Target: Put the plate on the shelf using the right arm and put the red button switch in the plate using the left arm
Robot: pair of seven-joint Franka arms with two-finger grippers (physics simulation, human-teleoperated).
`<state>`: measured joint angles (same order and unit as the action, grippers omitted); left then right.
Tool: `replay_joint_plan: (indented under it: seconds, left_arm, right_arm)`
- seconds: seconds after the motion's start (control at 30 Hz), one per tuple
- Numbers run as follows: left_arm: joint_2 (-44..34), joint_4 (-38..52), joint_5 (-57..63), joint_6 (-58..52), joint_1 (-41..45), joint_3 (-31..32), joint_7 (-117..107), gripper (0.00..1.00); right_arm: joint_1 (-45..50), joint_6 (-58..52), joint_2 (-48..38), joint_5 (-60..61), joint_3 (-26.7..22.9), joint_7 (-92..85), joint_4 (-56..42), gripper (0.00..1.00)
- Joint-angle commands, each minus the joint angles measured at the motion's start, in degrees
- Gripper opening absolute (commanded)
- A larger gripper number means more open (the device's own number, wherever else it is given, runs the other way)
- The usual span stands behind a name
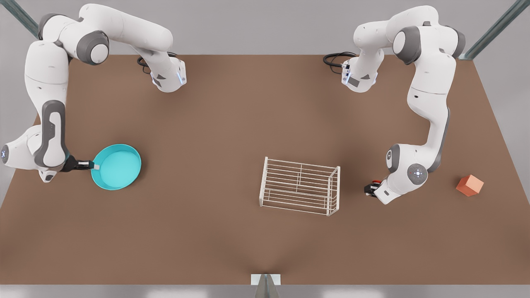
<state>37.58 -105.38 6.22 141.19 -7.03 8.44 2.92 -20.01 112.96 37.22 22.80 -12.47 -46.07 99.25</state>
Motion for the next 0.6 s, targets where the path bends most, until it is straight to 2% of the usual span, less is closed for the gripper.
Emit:
replay_joint_plan:
  seconds: [0.0,0.13,0.23,0.33,0.57]
  left_arm:
    - [0.0,-0.3,0.1,0.8,0.0,0.0,-0.4,1.00]
    - [-0.1,-0.6,0.1,1.1,-0.1,-0.3,-0.4,1.00]
    - [-0.1,-1.0,0.1,1.1,-0.1,-0.6,-0.4,1.00]
    - [-0.1,-1.0,0.1,1.1,-0.2,-0.6,-0.4,1.00]
    - [-0.2,-1.0,0.1,1.1,-0.2,-0.7,-0.3,1.00]
  right_arm:
    - [0.1,-2.9,-0.4,0.2,0.1,-1.0,0.0,0.26]
    - [0.7,-5.1,-2.4,0.2,1.1,-1.2,0.0,0.25]
    - [3.7,-8.1,-7.8,0.2,2.2,-1.3,-0.2,0.25]
    - [5.0,-10.2,-10.8,0.7,5.9,-0.2,-0.6,0.25]
    - [14.7,-13.6,-13.8,3.4,6.4,1.9,-2.7,0.25]
